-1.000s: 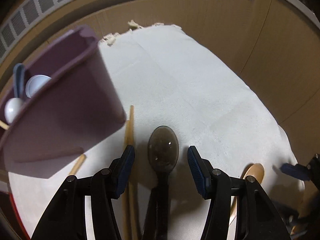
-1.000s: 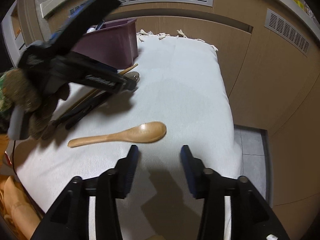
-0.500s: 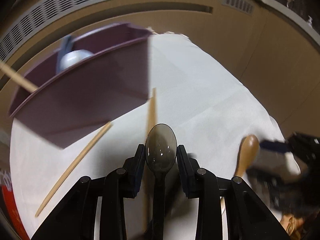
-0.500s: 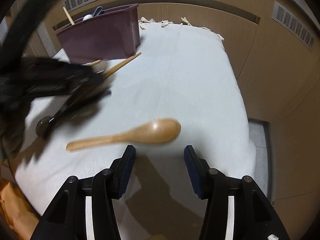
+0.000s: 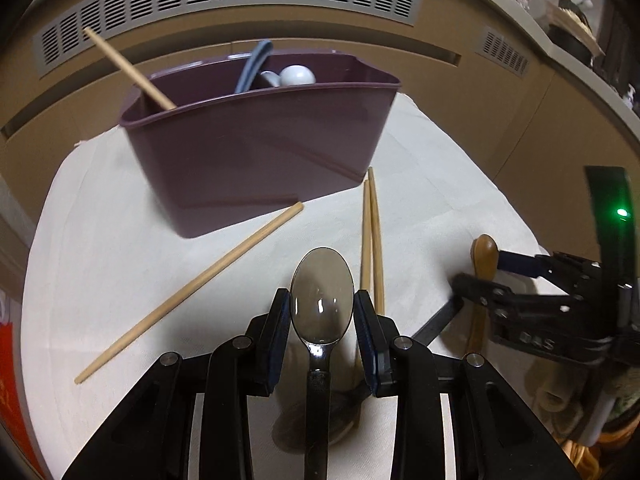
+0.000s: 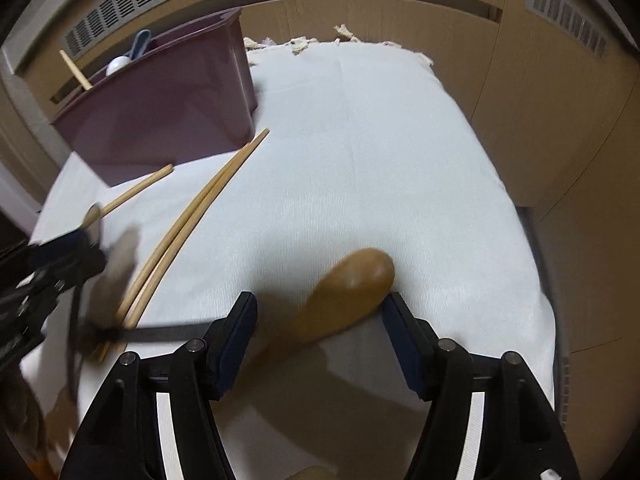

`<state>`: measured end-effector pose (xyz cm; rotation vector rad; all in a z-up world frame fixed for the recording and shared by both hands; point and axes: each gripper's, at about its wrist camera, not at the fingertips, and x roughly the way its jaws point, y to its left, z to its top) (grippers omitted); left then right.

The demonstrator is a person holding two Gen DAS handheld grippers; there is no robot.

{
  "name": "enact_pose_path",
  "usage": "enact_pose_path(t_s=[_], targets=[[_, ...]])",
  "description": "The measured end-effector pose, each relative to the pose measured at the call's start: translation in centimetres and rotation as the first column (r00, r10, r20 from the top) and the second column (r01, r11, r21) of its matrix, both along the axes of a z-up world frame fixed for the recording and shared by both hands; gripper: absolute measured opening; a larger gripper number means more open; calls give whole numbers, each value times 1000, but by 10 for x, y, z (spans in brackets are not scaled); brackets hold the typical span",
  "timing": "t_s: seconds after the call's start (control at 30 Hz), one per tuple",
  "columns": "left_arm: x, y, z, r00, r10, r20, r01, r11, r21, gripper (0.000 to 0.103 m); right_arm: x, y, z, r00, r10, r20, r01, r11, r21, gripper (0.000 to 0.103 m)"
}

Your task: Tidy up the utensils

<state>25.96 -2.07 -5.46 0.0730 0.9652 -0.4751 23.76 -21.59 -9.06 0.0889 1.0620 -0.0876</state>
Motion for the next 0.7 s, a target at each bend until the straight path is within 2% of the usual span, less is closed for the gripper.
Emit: enact_pose_path(t_s=[0.07, 0.1, 0.13, 0.23, 0.27, 0.47, 0.7], targets=[[0, 3, 1, 1000, 7, 1, -7, 1000, -12, 33, 4, 5, -1, 1000, -2, 7, 2, 999, -36, 62], [-1, 6, 1, 1000, 10, 2, -10, 1000, -15, 33, 4, 7, -1, 1000, 6, 13, -5, 999, -50, 58], [-2, 8, 2, 1000, 13, 3, -13, 1000, -19, 33, 3, 11, -1, 999, 28, 24, -26, 998, -62, 48], [-4, 8, 4, 1000, 16, 5, -15, 1000, -21, 33, 0, 20, 1, 994, 103, 36, -99, 990, -98, 29], [-5, 9, 5, 1000, 16, 5, -15, 1000, -22, 33, -1, 22, 2, 992, 121, 37, -117, 988, -99, 26], [-13, 5, 13, 1000, 3, 0, -3, 999, -46, 33, -8, 15, 11, 981, 179, 76, -173, 982, -78, 24], [-15, -6, 6, 999, 13, -41, -13, 1000, -11, 33, -11, 3, 19, 967, 226, 114, -221, 974, -50, 24]])
